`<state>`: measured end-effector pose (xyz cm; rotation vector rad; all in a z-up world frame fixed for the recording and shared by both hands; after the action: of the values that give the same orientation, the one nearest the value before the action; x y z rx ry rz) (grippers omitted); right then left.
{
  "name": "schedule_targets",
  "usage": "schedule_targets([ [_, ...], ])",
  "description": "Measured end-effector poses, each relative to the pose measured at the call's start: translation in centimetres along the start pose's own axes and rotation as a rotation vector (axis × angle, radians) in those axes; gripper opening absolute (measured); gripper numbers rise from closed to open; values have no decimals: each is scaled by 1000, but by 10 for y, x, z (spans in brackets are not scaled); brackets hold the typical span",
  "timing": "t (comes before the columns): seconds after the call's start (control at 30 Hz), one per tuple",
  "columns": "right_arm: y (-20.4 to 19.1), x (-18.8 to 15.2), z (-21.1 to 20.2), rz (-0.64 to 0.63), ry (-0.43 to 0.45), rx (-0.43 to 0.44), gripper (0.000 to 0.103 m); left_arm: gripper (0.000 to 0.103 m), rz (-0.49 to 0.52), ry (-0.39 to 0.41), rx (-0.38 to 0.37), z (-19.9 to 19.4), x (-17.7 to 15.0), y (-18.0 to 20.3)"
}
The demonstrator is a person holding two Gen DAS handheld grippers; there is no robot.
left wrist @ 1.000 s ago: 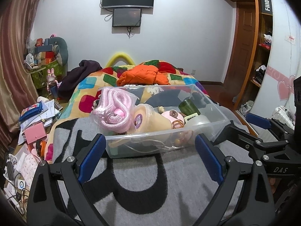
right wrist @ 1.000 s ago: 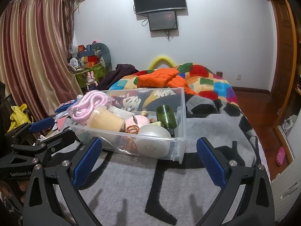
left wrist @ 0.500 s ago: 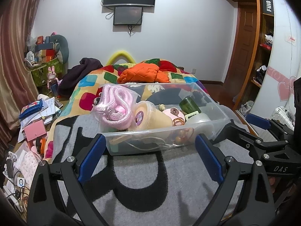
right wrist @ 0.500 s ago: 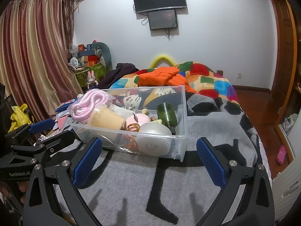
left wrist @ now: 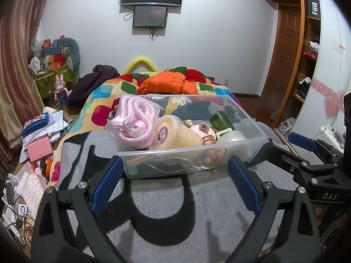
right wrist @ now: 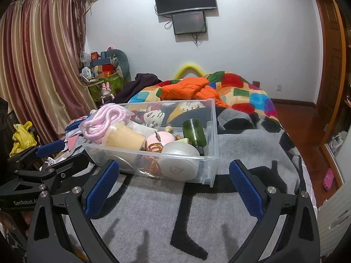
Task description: Organize objects
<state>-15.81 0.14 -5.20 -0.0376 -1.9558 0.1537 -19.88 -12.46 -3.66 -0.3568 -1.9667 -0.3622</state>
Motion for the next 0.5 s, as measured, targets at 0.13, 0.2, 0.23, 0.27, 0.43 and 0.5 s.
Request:
schedule_targets([
  [0.13, 0, 0, 0, -2, 1, 0, 100, 96, -5, 5, -12, 0, 0, 1],
  [0.2, 0, 0, 0, -3, 1, 0, 100, 96, -5, 5, -14, 0, 0, 1],
  [0.23, -1, -1, 0, -3, 1, 1, 100, 96, -5, 7, -17, -1, 0, 1],
  [0.27, -1, -1, 0, -3, 1, 1, 100, 96, -6, 7, -18, -1, 0, 1],
  [0.43, -1, -1, -1, -2, 1, 2, 100, 96, -20, 5, -42, -2, -1, 2],
  [0.5, -1, -1, -1, -2, 1, 1, 100, 96, -20, 5, -37, -2, -1, 2],
])
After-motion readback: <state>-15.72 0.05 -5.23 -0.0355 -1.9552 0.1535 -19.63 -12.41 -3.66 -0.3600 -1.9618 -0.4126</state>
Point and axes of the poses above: each gripper's, at about its wrist camera, not at the fingertips, and z roughly the way its jaws point, y to its right, x to its top, the point moved 9 cm from there along z, roughly the way its jaws point, and after that the axes turned 11 degrees about y, right-handed, at the moved point
